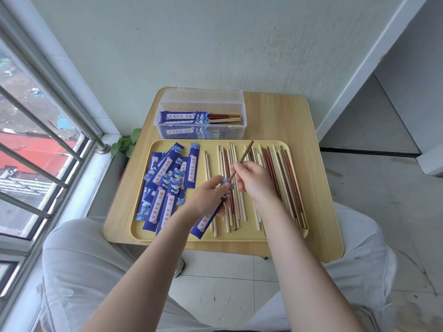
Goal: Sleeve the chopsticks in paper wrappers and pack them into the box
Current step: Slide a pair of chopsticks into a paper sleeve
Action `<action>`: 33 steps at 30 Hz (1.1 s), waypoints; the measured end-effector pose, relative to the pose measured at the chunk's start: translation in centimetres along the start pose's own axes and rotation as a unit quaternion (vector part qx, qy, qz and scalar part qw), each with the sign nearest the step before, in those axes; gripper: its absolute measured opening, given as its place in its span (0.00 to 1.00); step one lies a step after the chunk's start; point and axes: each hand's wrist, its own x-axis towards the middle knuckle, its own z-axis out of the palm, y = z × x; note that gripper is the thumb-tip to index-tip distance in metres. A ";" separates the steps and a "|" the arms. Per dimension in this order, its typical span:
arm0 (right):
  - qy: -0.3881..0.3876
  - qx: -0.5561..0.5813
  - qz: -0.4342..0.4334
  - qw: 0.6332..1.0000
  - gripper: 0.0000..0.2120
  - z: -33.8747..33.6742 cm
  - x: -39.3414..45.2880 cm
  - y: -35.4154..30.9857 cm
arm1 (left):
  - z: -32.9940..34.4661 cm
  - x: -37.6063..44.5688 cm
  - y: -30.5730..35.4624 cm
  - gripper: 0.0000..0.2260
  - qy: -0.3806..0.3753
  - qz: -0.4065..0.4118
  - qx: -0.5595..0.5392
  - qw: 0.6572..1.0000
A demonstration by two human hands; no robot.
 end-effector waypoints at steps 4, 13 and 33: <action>-0.036 -0.051 0.014 0.998 0.09 0.0 -0.4 0.0 | 0.5 0.2 -0.3 0.10 -0.009 0.002 -0.022 1.000; 0.197 -0.459 0.010 0.867 0.10 -3.0 0.7 0.4 | 0.0 1.1 -1.1 0.13 0.134 -0.042 -0.118 0.983; 0.217 -0.529 0.112 0.813 0.32 -4.0 1.2 2.2 | -0.1 2.8 -2.0 0.13 0.146 -0.060 -0.068 0.985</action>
